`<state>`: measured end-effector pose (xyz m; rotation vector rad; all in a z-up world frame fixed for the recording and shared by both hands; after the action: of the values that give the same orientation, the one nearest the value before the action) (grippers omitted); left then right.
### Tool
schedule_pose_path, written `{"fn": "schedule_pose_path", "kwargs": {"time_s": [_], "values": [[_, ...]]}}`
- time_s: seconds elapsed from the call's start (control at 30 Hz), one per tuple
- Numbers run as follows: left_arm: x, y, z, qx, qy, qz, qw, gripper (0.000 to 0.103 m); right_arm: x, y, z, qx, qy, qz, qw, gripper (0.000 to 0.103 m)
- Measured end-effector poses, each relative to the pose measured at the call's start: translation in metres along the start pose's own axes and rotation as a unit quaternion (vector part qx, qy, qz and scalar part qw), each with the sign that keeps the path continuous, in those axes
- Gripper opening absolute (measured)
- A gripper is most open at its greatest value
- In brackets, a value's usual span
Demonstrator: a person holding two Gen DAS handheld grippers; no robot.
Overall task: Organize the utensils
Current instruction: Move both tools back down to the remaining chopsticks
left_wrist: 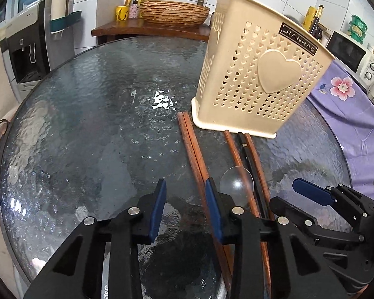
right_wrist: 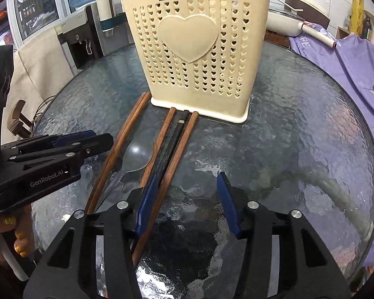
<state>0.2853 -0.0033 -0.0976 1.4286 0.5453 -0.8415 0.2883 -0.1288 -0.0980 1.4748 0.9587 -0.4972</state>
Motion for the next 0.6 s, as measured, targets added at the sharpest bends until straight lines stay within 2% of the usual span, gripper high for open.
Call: {"fn": "schedule_pose_path", "kwargs": {"time_s": [0.27,0.6], "values": [[0.002,-0.001,-0.001,0.002,0.003,-0.002,1.0,0.031,0.004,0.002,0.002,-0.004,-0.008,-0.009,1.0,0.045],[-0.007,-0.004,-0.017,0.004,0.027,-0.011,0.9996,0.031,-0.004,-0.001,0.03,0.006,-0.015,-0.019,1.0,0.044]]}}
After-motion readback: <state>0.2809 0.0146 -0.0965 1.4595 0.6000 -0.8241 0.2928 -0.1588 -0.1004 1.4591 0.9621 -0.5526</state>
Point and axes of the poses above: each gripper's, at about its wrist camera, not at the fingertips, and x roughly the way its jaws point, z to its right, y to its top, the point moved 4 cm from there along x, roughly the way its jaws point, and after that the axes turned 8 degrees about x, right-handed, at the moved point
